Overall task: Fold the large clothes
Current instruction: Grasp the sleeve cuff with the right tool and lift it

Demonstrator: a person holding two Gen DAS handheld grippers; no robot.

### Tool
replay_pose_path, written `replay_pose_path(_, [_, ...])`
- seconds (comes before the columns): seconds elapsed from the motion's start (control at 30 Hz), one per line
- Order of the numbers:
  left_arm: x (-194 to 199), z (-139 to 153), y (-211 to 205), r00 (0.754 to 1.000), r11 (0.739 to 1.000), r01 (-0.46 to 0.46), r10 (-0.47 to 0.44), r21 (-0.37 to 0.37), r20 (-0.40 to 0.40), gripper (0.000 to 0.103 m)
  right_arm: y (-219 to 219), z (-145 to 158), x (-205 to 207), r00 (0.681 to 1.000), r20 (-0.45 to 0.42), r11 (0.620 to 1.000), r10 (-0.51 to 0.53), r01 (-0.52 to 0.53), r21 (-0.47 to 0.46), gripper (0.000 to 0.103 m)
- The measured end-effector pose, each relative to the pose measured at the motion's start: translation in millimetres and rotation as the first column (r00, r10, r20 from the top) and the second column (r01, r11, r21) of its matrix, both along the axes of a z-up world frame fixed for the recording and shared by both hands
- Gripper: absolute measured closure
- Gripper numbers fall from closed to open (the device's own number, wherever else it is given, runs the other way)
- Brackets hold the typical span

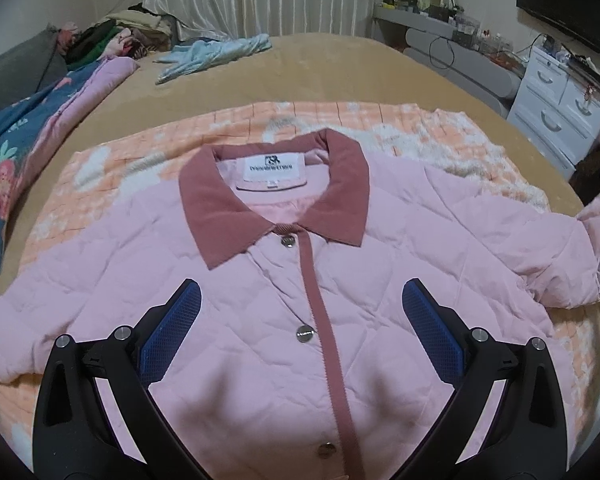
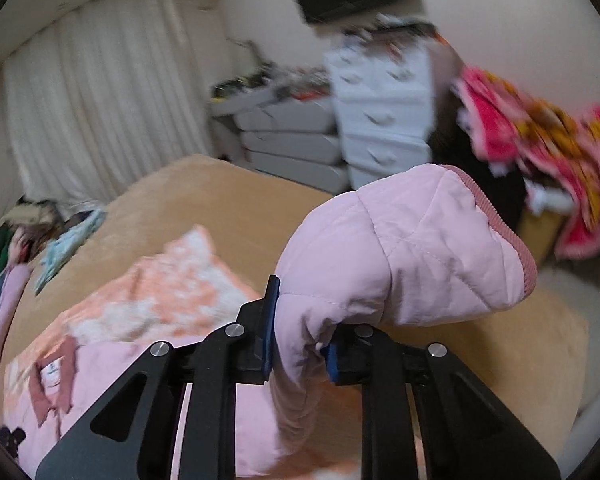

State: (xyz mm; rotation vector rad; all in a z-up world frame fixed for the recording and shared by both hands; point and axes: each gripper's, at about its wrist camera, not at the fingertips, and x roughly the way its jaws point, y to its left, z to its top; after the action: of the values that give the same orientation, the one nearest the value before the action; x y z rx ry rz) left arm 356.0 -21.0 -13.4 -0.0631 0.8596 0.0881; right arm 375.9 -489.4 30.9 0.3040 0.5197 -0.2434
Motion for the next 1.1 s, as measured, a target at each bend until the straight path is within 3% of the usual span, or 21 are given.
replay_pose_path(0.3, [-11,18,30,1.0,1.0,-0.014,0.014,-0.01,0.026,0.008,95,57,8,0.975,0.096,0.966,0.198,-0.178,-0.187,0.086])
replay_pose_path(0.8, [-24,21,84,0.997,0.997,-0.06,0.062,-0.053,0.042,0.008,226,75,14,0.902,0.107,0.879,0.418,-0.372,-0.297,0.087])
replay_pose_path(0.9, [-27,21,96,0.996,0.995,-0.069,0.073,-0.078,0.043,0.008,248,74,13,0.886,0.108,0.864,0.45,-0.403,-0.301,0.087])
replay_pose_path(1.1, [-39,31,132,0.994,0.974,-0.071,0.087,-0.217,0.068,0.008,298,72,10,0.845,0.102,0.823,0.525,-0.474,-0.314,0.087])
